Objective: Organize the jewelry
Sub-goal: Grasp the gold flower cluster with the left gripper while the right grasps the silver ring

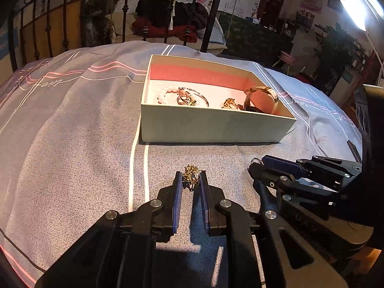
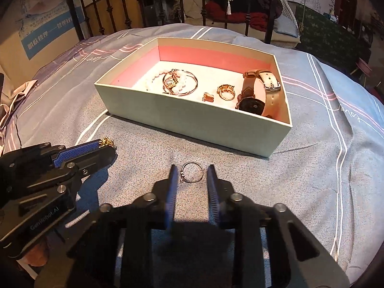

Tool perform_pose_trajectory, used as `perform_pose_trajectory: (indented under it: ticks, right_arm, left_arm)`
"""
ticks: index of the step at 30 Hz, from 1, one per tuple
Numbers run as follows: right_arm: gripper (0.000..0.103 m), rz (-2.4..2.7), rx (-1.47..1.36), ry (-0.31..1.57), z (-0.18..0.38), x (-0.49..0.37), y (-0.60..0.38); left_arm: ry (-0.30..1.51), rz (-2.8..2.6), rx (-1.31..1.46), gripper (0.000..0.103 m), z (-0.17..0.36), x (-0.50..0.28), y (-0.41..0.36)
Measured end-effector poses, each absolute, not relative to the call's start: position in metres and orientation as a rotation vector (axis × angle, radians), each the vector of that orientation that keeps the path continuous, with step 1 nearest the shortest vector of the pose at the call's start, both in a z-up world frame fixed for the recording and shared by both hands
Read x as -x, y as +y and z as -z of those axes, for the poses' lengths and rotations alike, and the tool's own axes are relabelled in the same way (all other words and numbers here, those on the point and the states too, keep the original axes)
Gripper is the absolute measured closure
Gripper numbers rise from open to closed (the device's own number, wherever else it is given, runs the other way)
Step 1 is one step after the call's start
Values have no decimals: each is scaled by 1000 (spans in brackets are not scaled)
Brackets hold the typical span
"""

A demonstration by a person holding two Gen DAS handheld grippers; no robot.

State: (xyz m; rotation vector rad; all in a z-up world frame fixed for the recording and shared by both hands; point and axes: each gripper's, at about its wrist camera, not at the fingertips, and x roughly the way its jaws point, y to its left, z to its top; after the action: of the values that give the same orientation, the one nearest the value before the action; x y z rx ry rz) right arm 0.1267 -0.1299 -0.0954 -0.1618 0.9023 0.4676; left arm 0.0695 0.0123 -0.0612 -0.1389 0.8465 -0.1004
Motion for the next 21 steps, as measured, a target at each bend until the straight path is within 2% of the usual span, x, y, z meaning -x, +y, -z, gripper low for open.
perform_pose_trajectory:
  ticks: [21]
  right_arm:
    - [82, -504, 89, 815, 83, -91, -137]
  left_arm:
    - [851, 74, 43, 89, 61, -69, 1]
